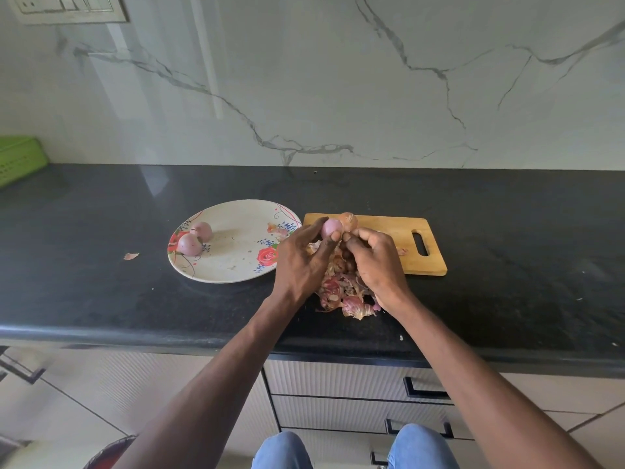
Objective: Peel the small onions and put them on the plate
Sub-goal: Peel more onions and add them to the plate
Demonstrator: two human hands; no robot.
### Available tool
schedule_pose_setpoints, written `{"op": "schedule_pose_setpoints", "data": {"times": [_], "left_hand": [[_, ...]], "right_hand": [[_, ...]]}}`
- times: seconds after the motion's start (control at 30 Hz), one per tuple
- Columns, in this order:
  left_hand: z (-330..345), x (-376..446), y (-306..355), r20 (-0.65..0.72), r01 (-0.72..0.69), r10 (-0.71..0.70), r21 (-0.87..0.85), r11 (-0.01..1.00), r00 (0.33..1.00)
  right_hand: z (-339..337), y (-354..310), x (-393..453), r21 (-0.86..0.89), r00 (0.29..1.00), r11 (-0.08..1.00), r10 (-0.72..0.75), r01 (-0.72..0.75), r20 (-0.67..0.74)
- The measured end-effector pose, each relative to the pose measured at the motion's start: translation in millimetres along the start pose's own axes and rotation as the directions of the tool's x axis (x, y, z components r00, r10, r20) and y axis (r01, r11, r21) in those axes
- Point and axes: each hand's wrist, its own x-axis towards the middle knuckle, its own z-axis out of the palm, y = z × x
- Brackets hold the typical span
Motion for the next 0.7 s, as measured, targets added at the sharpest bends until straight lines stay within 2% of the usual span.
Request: {"op": "schedule_pose_setpoints", "data": {"times": [0.1,0.2,0.37,0.57,0.7], "left_hand": [[1.6,-0.4,-0.3,0.024,-0.026,0.025,0.01,1.0,0.999],[3.8,-0.4,-0.4,0.007,-0.042,0.041,0.031,0.999,0.999],[3.2,3.2,-5.7,-0.026,-0.02,0.02,0.034,0.999,0.999],[2.3,2.2,-4.7,-0.044,-0.06,0.061,0.035,0.998,0.997],[5.9,1.0,-4.7,0.052,-0.167,0.164,0.056,0.984,0.985]], "right_hand": [[-0.8,-5.0,-4.2,0.073,0.998,0.997,-0.003,0.007,-0.055],[-0.7,-8.5,-5.3,0.135,0.999,0.991,0.002,0.004,-0.043],[-2.8,-5.1,-0.6,0.132,0.995,0.991,-0.006,0.019,-0.098],[-5.2,-6.8,0.2,0.386,0.988,0.91,0.15,-0.149,0.027],[-4.4,-9.2,1.1,0.431,0.972,0.871,0.206,-0.235,0.113]]}}
